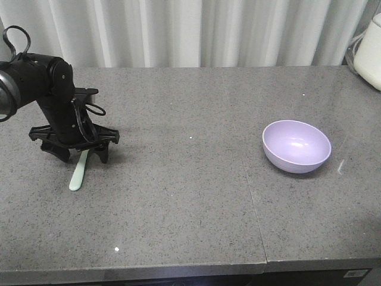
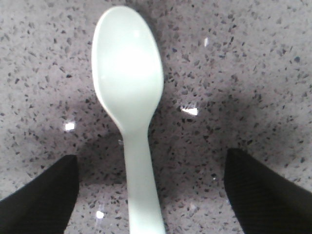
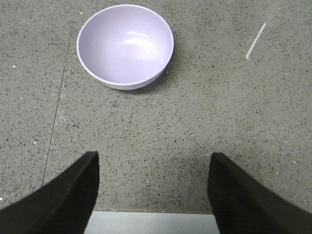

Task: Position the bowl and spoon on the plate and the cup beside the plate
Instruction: 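Lower the left gripper onto the pale green spoon handle and close, then lift the spoon with the left gripper up and away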

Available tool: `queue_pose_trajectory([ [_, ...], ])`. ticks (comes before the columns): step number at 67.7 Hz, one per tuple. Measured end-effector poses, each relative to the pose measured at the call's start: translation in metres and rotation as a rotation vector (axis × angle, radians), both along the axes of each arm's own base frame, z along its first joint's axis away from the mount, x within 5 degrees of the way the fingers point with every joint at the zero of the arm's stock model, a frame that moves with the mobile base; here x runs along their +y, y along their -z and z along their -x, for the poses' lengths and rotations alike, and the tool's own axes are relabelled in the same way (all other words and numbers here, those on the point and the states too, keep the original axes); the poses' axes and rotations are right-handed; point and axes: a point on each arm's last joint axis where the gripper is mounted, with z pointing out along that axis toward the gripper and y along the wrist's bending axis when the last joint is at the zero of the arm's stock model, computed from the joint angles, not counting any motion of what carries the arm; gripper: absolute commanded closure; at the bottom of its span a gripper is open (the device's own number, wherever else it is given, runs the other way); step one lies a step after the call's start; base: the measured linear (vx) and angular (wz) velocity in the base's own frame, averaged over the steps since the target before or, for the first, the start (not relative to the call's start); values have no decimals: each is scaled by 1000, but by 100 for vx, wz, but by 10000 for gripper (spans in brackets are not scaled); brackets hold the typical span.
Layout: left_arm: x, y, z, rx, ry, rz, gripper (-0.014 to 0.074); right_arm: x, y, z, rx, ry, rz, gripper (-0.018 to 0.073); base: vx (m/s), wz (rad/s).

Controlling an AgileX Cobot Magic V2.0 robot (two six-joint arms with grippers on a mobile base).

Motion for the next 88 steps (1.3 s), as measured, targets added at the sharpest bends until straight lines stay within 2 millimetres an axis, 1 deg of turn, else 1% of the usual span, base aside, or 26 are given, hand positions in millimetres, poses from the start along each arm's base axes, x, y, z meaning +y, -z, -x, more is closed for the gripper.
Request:
queue_pose_trajectory([
  [19,-1,0,0,-1,-5,17,33,0,0,0,0,0,0,84,0,0],
  [38,-3,0,0,3,-13,40,94,0,0,0,0,0,0,84,0,0],
  [52,-1,0,0,9,-16,39,162,0,0,0,0,0,0,84,0,0],
  [59,-1,0,0,9,-16,39,218,0,0,0,0,0,0,84,0,0],
  [65,-1,0,0,9,-16,39,289,0,0,0,0,0,0,84,0,0],
  [71,-1,0,0,9,-16,39,370,0,0,0,0,0,0,84,0,0],
  [85,-1,0,0,9,-16,38,591,0,0,0,0,0,0,84,0,0],
  [88,-1,0,0,8,-16,39,605,0,0,0,0,0,0,84,0,0],
])
